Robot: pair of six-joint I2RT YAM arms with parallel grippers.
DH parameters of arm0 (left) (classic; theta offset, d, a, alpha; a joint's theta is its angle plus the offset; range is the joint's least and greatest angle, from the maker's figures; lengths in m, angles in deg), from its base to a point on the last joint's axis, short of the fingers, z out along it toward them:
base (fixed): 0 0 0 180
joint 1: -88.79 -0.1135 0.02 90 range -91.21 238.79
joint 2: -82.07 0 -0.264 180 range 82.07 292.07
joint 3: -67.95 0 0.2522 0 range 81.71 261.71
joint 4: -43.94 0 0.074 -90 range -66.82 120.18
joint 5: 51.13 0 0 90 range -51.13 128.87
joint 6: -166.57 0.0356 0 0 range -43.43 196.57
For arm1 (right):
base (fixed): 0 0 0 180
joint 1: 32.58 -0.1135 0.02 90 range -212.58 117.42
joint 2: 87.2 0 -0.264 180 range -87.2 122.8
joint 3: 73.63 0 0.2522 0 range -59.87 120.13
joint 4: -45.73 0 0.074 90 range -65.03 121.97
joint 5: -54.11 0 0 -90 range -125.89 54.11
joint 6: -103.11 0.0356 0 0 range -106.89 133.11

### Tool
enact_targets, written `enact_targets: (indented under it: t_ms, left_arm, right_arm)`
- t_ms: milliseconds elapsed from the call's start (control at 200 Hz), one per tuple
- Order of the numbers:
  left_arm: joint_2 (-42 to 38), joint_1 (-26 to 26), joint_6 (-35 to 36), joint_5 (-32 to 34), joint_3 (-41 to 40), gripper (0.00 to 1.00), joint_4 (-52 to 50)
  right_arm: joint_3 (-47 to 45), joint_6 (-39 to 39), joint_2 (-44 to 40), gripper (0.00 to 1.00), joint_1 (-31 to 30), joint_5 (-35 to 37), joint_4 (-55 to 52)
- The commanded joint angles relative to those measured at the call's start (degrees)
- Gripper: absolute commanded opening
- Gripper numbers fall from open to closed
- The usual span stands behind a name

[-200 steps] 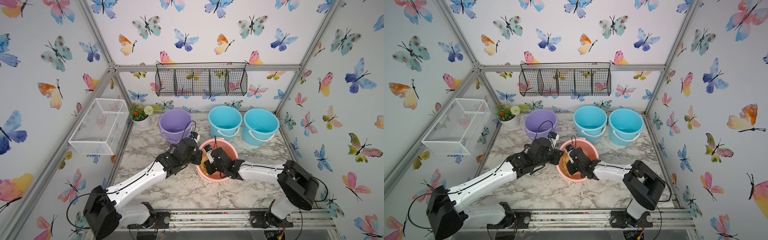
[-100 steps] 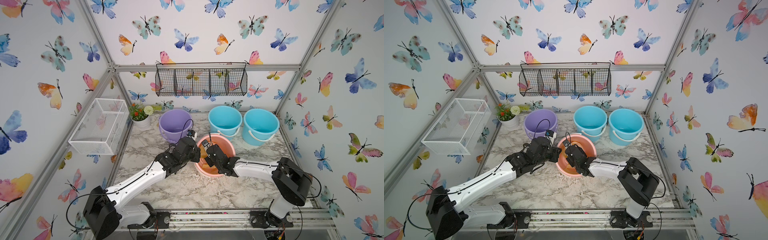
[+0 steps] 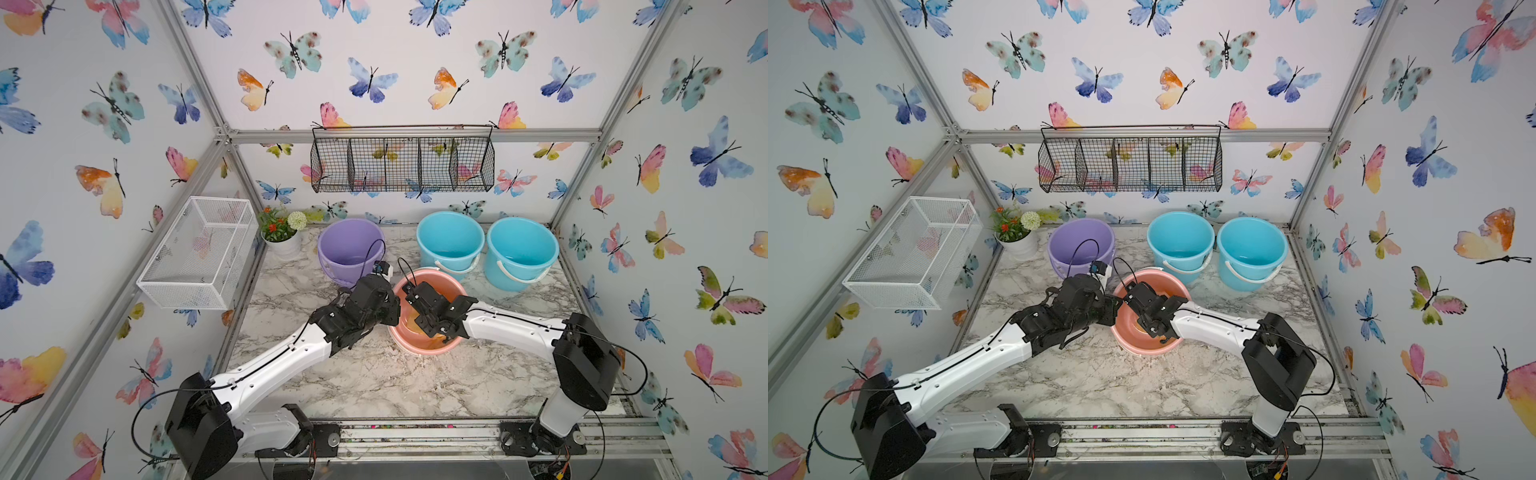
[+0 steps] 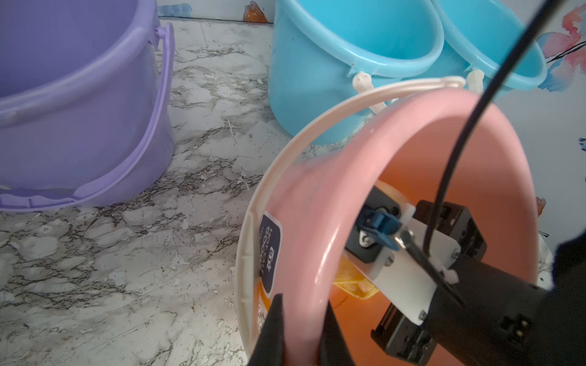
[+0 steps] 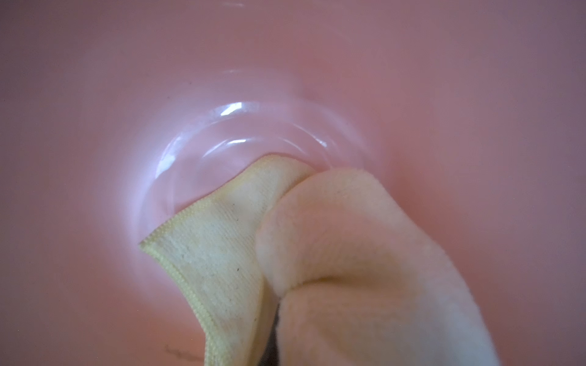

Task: Wipe the inside of the bucket with a cloth
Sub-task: Wipe the dirt from the inside of the bucket.

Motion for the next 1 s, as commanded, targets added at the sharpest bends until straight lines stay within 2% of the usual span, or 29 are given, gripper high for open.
enact_targets:
  t_ms: [0, 125, 235, 405, 701, 996]
  left_arm:
    - [-0.3, 1.8, 1.6, -6.0, -0.6, 0.0, -1.0]
    - [0.3, 1.8, 1.7, -6.2, -0.2, 0.0, -0.7]
    - [0.9, 1.8, 1.8, -6.6, 0.1, 0.0, -0.5]
    - [1.0, 1.8, 1.9, -6.7, 0.5, 0.0, -0.5]
    - [1.1, 1.8, 1.8, -7.5, 0.7, 0.0, -0.5]
    - [0.4, 1.9, 1.4, -8.5, 0.7, 0.0, -0.2]
  right_arm:
    - [2.6, 4.7, 2.6, 0.02, -0.2, -11.5, -12.1]
    - [2.3, 5.2, 1.8, 0.02, -0.1, -23.2, -13.0]
    - [0.0, 6.2, -1.0, 0.02, 0.2, -32.8, -5.6]
    - [-3.9, 8.8, -4.2, 0.02, 0.3, -39.0, 8.6]
    - [-21.3, 11.8, -10.7, 0.02, 0.3, -27.8, 45.2]
    - [-25.8, 6.4, -9.8, 0.02, 0.2, -16.5, 63.8]
